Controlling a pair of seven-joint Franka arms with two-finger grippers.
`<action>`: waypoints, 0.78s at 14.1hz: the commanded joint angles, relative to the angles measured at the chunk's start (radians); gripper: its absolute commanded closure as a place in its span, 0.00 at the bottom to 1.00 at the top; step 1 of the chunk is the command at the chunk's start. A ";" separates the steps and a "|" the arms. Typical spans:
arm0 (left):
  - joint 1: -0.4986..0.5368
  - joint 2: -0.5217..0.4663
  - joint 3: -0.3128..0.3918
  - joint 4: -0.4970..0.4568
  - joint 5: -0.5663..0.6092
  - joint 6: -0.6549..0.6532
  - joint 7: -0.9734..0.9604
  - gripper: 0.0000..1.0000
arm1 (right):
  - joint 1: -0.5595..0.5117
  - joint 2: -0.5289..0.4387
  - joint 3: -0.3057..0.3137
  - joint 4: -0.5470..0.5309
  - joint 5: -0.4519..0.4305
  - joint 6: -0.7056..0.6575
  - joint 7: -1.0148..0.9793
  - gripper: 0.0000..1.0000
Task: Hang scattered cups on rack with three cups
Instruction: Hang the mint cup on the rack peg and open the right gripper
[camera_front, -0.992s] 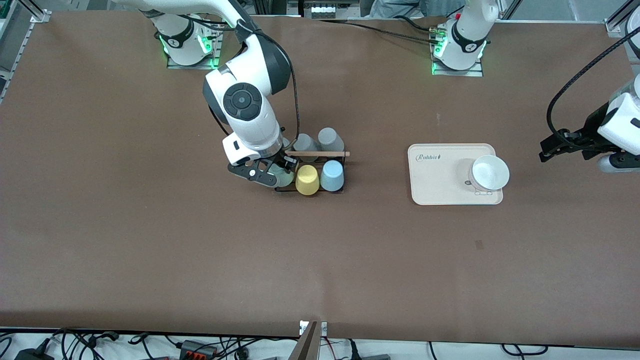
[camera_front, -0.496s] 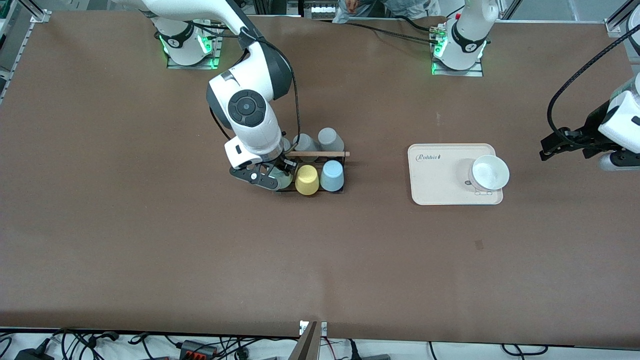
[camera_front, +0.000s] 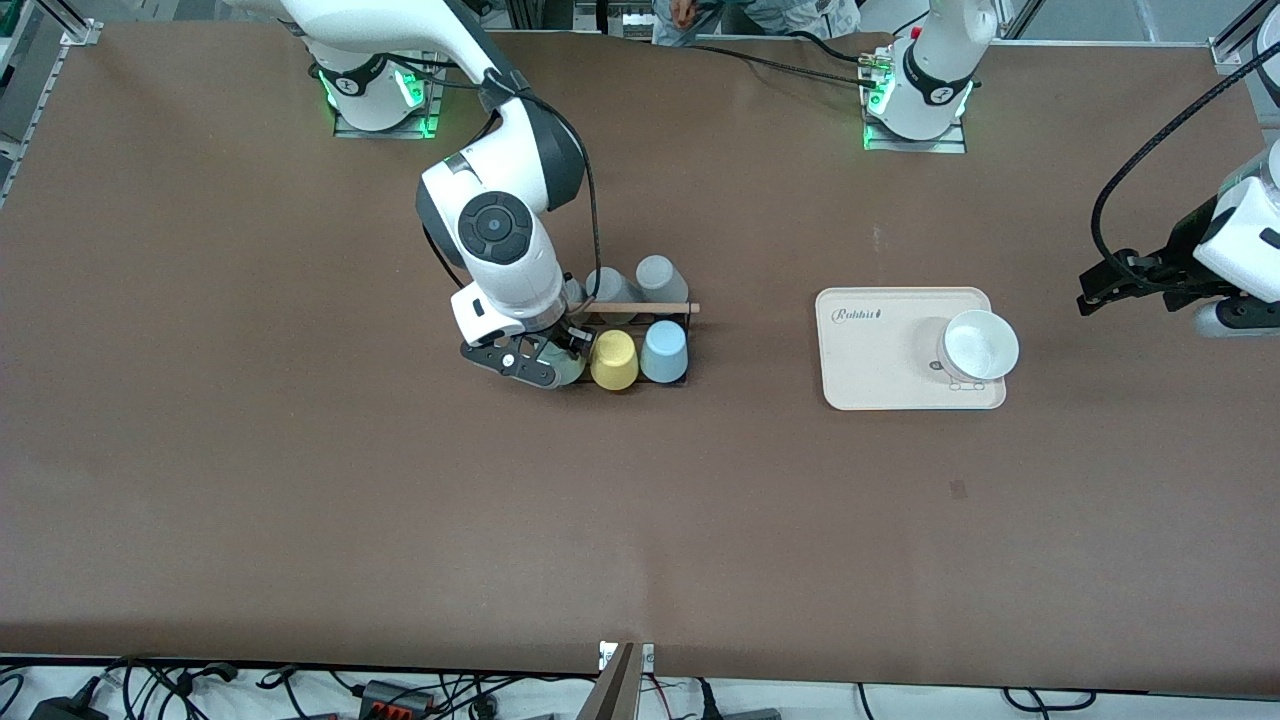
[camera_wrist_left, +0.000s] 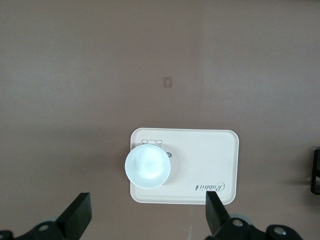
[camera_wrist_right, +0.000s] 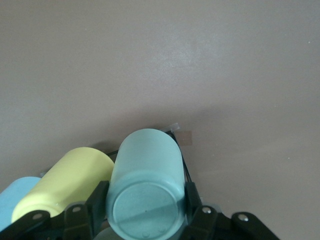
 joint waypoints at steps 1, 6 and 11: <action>-0.004 -0.010 0.000 0.011 0.009 -0.021 0.018 0.00 | 0.005 0.016 0.000 0.019 -0.014 0.009 0.013 0.46; -0.004 -0.010 0.002 0.011 0.004 -0.021 0.018 0.00 | 0.005 0.022 0.000 0.019 -0.012 0.009 0.018 0.00; -0.057 -0.010 0.042 0.012 0.007 -0.021 0.017 0.00 | -0.061 -0.048 -0.004 0.022 -0.005 -0.032 -0.011 0.00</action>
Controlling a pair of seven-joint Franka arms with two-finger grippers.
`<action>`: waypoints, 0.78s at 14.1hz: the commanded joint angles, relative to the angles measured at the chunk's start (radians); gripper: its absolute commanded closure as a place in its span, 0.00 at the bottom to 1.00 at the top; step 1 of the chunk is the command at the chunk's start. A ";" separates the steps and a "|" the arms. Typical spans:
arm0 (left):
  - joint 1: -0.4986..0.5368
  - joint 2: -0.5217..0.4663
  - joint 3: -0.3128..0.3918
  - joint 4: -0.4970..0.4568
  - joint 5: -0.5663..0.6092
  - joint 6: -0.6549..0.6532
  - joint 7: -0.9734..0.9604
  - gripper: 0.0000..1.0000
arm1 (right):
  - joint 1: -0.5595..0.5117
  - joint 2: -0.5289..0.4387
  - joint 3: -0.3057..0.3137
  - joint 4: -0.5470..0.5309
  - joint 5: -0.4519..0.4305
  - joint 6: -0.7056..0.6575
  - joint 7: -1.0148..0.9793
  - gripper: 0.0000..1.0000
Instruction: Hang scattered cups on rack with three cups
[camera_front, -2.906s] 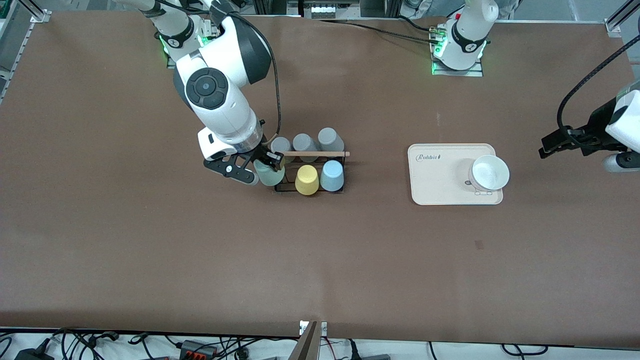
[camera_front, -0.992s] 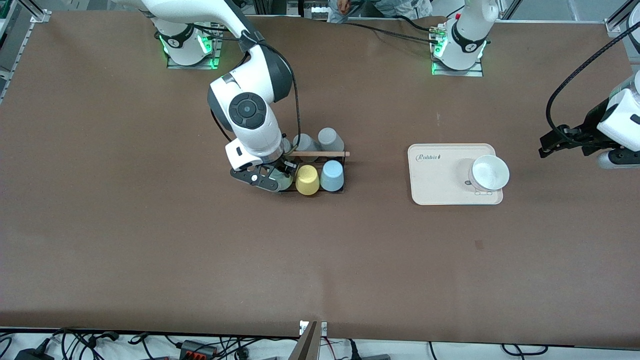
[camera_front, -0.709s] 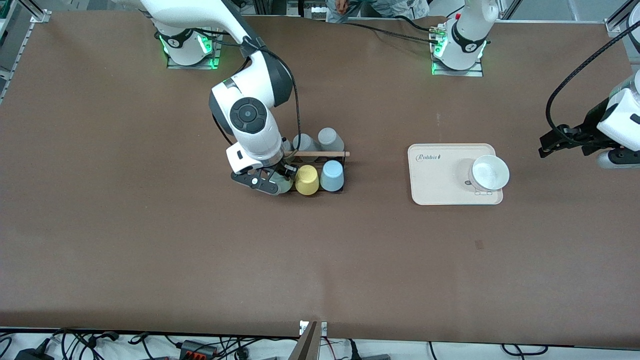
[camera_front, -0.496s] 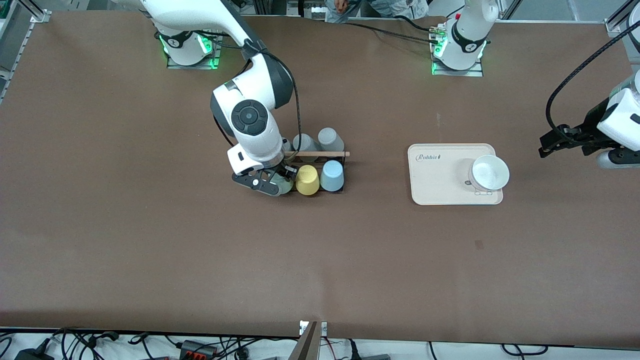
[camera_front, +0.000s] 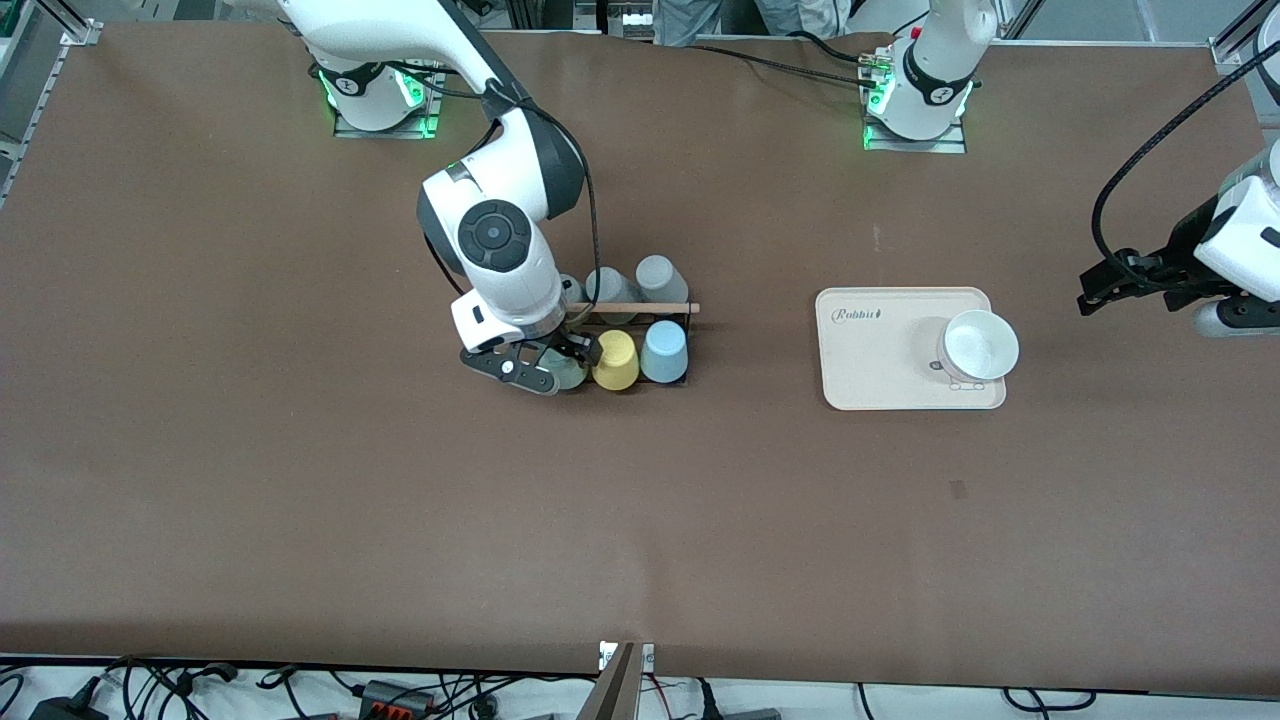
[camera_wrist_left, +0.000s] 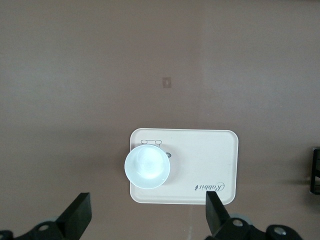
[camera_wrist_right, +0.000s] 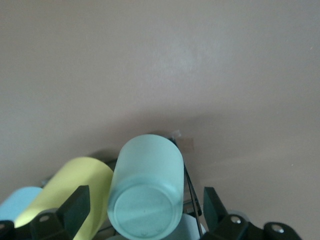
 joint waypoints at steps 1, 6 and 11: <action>-0.052 -0.010 0.045 0.011 0.009 -0.021 0.016 0.00 | -0.075 -0.076 0.006 0.007 -0.002 -0.069 -0.031 0.00; -0.053 -0.010 0.032 0.009 0.015 -0.024 0.002 0.00 | -0.288 -0.222 0.016 0.007 0.005 -0.273 -0.336 0.00; -0.047 -0.026 0.032 0.006 0.011 -0.024 0.004 0.00 | -0.565 -0.349 0.016 0.007 0.002 -0.444 -0.788 0.00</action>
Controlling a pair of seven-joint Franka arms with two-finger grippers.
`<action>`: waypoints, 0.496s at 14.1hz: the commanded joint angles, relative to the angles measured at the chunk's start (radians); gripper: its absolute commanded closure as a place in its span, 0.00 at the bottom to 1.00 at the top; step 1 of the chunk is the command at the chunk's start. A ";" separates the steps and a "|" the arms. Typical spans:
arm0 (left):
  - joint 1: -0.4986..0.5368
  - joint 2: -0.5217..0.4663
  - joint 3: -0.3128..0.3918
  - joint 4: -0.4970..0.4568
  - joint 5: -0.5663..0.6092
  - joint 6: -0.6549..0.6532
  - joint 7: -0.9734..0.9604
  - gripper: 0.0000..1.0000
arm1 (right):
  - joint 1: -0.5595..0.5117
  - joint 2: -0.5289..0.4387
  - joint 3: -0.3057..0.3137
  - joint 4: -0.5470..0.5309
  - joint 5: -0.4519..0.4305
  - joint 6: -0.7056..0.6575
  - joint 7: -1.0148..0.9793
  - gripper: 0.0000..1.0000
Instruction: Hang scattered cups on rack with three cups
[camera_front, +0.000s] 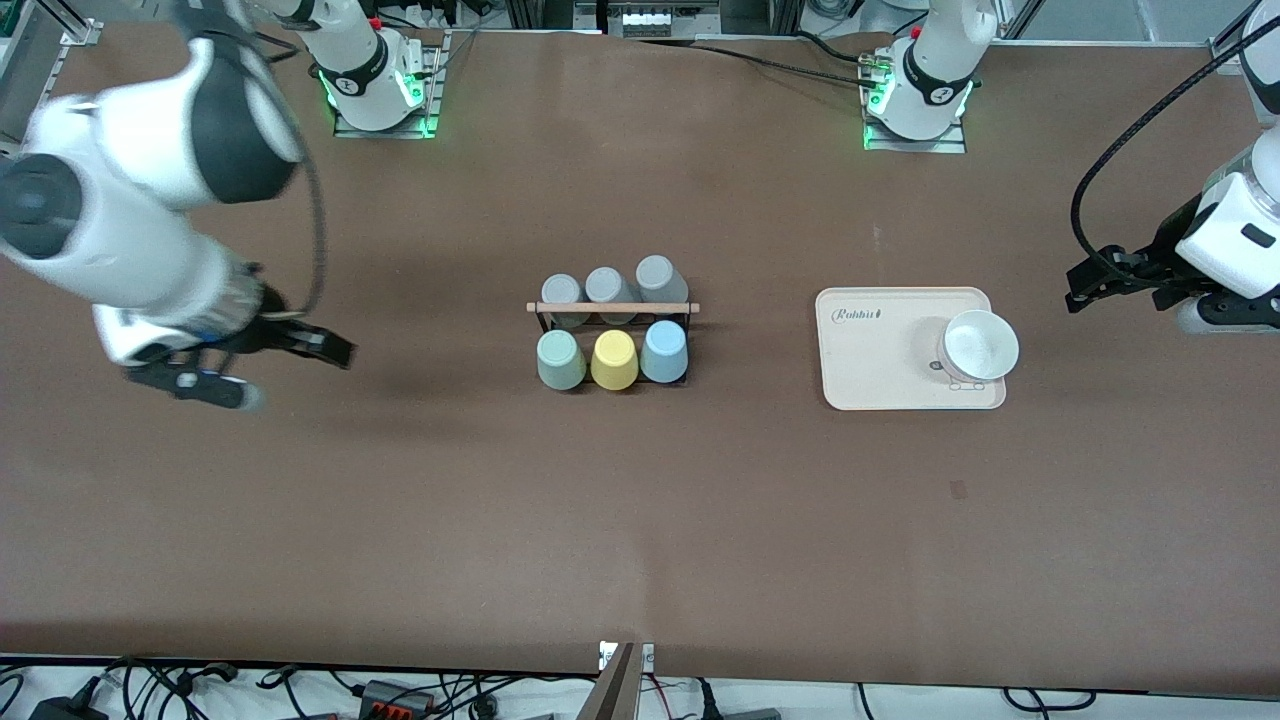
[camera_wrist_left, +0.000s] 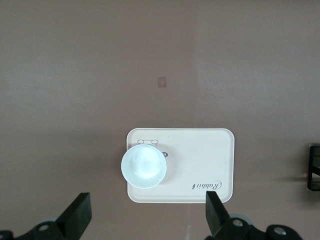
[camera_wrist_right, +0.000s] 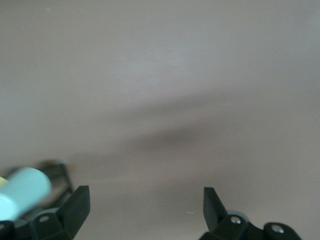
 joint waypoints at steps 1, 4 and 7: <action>-0.005 -0.020 0.007 0.005 0.012 -0.021 0.006 0.00 | -0.142 -0.088 0.022 -0.016 -0.008 -0.072 -0.208 0.00; -0.007 -0.022 0.005 0.007 0.012 -0.021 0.015 0.00 | -0.295 -0.148 0.021 -0.013 -0.011 -0.078 -0.343 0.00; -0.008 -0.025 -0.002 0.007 0.012 -0.035 0.017 0.00 | -0.326 -0.182 0.013 -0.012 -0.030 -0.130 -0.431 0.00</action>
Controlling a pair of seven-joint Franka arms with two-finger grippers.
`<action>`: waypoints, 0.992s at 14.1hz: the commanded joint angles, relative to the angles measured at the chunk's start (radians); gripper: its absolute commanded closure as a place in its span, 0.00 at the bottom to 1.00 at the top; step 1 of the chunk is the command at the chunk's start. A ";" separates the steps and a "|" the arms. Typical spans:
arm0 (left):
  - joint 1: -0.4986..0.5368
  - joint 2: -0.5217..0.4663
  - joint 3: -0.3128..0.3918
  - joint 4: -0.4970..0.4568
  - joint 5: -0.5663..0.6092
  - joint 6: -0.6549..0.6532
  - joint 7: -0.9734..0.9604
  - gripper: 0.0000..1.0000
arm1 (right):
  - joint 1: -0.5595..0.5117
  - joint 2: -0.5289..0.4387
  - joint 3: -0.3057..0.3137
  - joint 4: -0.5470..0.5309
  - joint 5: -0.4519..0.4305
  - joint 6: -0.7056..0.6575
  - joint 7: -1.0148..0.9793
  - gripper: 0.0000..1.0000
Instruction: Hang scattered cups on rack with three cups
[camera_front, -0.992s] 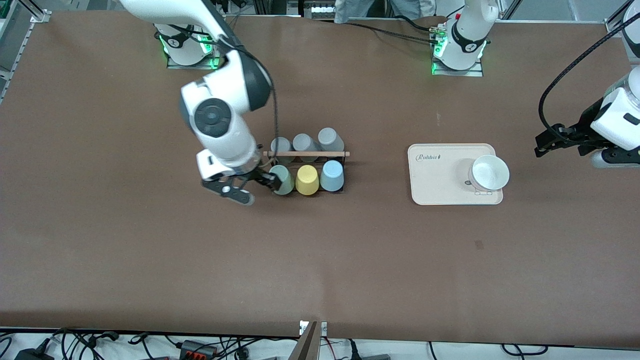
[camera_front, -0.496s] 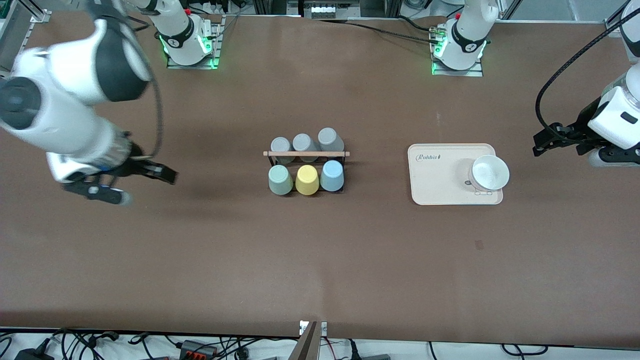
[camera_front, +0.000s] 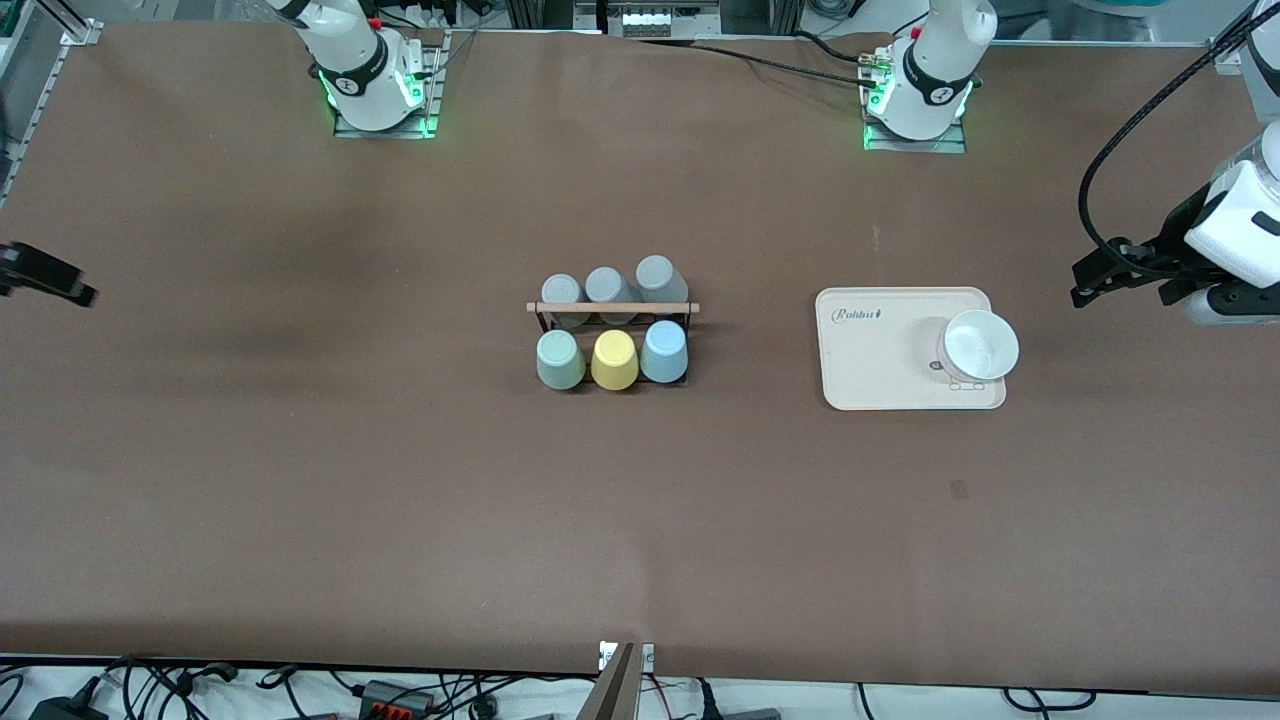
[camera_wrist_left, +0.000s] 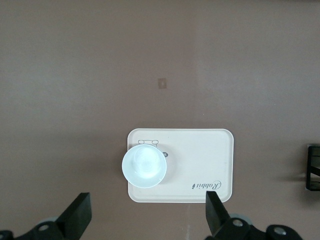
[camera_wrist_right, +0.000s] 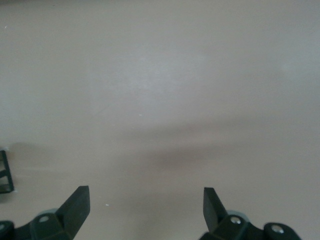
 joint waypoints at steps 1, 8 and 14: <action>-0.008 -0.015 -0.007 0.006 0.012 -0.030 0.016 0.00 | -0.003 -0.020 0.017 -0.008 -0.013 -0.091 -0.034 0.00; -0.005 -0.017 -0.009 0.006 0.004 -0.025 0.013 0.00 | 0.093 -0.024 0.017 -0.028 -0.072 -0.077 -0.032 0.00; -0.008 -0.027 -0.009 0.003 0.004 -0.029 0.014 0.00 | 0.075 -0.038 0.034 -0.035 -0.077 -0.078 -0.014 0.00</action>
